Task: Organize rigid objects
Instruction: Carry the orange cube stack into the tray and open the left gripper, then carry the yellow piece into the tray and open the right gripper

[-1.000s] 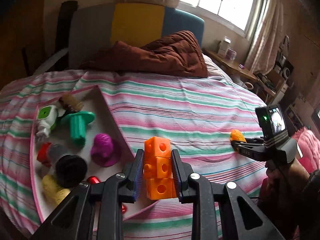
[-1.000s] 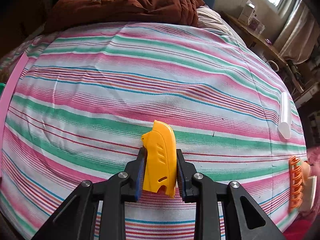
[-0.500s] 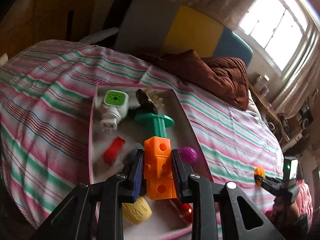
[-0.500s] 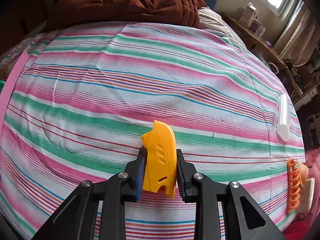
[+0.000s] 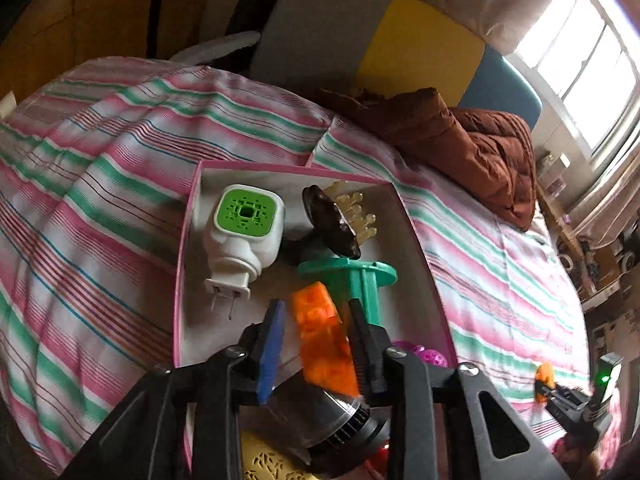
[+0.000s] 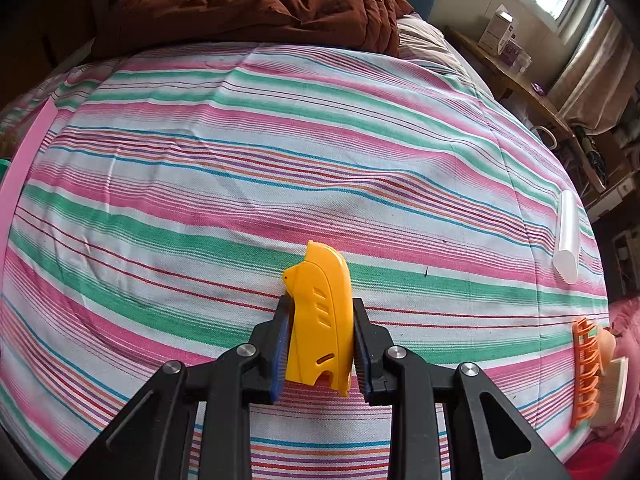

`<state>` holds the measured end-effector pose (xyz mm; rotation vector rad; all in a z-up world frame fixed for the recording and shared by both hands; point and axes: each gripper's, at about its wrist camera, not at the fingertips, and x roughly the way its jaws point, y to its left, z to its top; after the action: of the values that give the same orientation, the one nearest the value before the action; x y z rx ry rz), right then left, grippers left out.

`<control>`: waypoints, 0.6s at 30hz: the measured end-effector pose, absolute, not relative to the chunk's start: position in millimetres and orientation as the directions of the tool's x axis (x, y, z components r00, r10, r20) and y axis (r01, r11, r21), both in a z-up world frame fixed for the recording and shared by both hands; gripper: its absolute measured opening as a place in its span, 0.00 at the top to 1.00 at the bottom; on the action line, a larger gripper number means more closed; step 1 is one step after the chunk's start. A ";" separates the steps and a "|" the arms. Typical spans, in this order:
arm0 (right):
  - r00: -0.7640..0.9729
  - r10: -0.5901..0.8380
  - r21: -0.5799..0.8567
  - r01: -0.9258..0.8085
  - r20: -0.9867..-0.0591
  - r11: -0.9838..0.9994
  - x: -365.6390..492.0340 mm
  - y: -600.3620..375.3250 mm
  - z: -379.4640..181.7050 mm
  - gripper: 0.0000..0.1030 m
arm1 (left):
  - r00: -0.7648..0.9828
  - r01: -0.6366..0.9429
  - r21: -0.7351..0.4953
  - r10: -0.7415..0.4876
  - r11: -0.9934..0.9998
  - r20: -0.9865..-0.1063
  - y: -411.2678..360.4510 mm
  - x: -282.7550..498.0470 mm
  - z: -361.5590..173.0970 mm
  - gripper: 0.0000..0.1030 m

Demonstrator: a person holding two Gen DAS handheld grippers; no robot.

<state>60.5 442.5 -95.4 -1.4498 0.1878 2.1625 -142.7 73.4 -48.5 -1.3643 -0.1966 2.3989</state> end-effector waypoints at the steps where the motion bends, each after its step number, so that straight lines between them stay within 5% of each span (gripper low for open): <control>1: -0.287 0.346 -0.172 -0.493 -0.893 -0.853 60.4 442.6 -95.5 0.72 | -0.470 -0.254 -0.283 0.374 -0.925 -0.800 73.7 -140.1 -48.3 0.69; 18: -0.295 0.359 -0.187 -0.481 -0.886 -0.857 58.0 434.7 -93.9 0.73 | -0.618 -0.309 -0.080 0.264 -0.948 -0.740 64.9 -67.7 -14.0 0.62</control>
<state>58.0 434.7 -93.9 -1.4430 0.1546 2.1725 -67.7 64.9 -14.0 -1.1623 0.0797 2.5694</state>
